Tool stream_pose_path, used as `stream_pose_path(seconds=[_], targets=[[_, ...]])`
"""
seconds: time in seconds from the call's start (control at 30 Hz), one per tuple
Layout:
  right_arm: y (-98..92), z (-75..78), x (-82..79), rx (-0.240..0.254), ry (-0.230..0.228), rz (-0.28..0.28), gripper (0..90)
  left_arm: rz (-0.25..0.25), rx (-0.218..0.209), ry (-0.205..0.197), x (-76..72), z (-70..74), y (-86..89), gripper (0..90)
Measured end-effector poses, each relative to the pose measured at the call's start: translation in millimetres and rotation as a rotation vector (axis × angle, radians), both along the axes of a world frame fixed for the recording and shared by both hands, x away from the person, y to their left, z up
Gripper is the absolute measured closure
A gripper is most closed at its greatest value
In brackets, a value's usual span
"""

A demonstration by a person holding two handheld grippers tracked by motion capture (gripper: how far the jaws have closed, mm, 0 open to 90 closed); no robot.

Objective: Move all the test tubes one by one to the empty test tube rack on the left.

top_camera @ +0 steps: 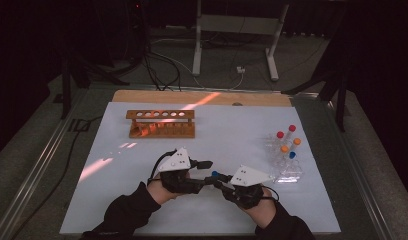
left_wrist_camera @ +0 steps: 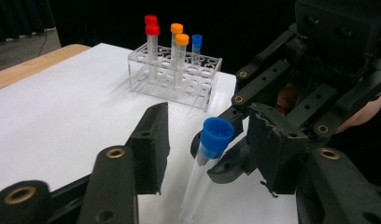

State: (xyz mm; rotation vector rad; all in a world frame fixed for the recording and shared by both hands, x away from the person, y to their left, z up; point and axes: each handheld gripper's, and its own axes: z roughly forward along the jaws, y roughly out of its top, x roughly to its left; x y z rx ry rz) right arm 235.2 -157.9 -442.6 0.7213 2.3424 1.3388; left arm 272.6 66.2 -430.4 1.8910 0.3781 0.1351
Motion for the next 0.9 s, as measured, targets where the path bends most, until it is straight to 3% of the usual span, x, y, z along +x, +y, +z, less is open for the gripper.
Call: stream_pose_path(seconds=[0.2, 0.53, 0.8, 0.87, 0.9], targets=[[0.2, -0.7, 0.2, -0.003, 0.0, -0.001, 77.1, 0.025, 0.02, -0.022, -1.7, 0.0, -2.7, 59.0], [-0.1, -1.4, 0.8, -0.006, 0.004, -0.006, 77.1, 0.001, 0.058, -0.031, -2.9, -1.9, -10.3, 74.9], [-2.0, -1.0, 0.9, 0.014, 0.002, -0.013, 76.2, 0.006, 0.052, -0.025, -1.0, 1.3, -9.6, 76.9], [-2.5, -1.3, 1.5, 0.019, 0.004, -0.016, 66.6, 0.016, 0.042, -0.022, 0.8, 4.5, -7.2, 77.0], [-3.9, -2.4, 2.4, 0.037, 0.018, -0.034, 53.7, 0.019, 0.042, -0.028, 1.3, 5.7, -6.1, 77.0]])
